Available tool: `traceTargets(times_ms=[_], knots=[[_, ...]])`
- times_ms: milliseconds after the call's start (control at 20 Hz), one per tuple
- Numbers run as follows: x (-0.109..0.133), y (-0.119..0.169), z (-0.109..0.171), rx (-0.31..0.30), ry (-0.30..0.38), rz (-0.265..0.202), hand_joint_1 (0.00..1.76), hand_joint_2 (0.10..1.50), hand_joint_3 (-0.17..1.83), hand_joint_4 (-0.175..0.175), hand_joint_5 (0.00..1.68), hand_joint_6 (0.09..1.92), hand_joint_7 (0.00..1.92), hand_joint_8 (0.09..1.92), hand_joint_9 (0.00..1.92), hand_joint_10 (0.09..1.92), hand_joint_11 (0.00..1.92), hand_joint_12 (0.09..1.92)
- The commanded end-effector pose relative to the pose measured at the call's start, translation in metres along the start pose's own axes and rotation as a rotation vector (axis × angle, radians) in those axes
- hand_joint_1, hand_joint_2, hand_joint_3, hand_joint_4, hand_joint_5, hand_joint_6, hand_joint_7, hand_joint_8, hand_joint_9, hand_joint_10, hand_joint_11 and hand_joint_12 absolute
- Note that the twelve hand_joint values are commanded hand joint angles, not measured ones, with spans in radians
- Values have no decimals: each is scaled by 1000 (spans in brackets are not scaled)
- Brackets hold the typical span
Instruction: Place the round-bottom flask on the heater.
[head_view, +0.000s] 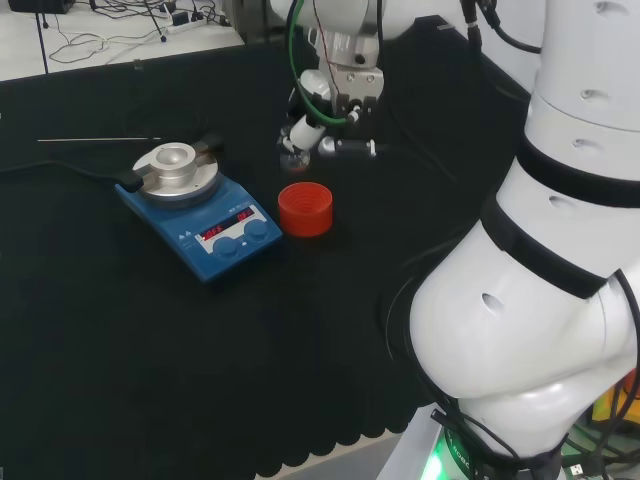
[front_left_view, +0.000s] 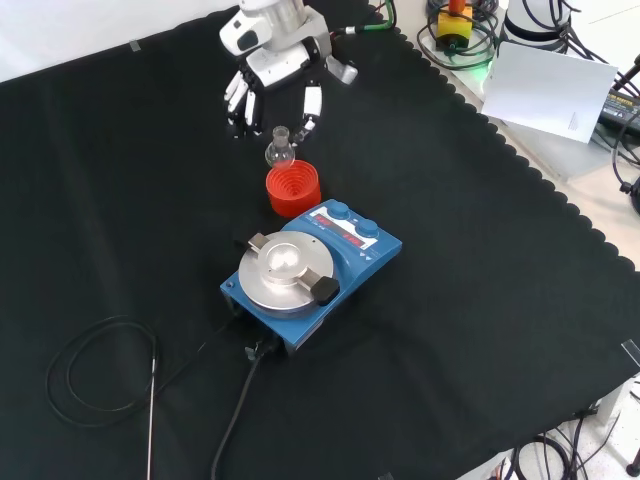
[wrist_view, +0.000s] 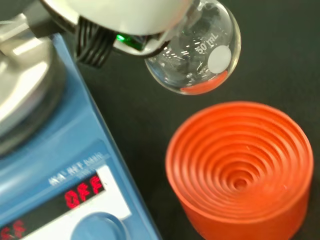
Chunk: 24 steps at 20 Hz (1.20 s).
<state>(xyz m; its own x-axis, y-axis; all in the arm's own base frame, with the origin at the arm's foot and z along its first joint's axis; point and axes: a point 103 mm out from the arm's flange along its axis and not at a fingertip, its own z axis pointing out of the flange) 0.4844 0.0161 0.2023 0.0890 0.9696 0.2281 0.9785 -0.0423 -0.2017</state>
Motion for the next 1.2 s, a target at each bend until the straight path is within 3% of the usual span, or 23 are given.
traceTargets(times_ms=[50, 500, 900, 1200], knots=[[34, -1, -23, -19, -25, -31, 1122, 612, 873, 55, 1146, 1004, 530, 667, 756, 551, 505, 1293], [83, 22, -31, -24, -68, -95, 1122, 612, 875, 52, 1145, 1008, 527, 668, 756, 551, 507, 1293], [122, 51, -21, 14, -80, -146, 1122, 612, 877, 50, 1143, 1012, 521, 667, 753, 549, 509, 1292], [156, 65, -14, 31, -140, -213, 1123, 612, 879, 47, 1142, 1014, 518, 667, 750, 547, 510, 1292]])
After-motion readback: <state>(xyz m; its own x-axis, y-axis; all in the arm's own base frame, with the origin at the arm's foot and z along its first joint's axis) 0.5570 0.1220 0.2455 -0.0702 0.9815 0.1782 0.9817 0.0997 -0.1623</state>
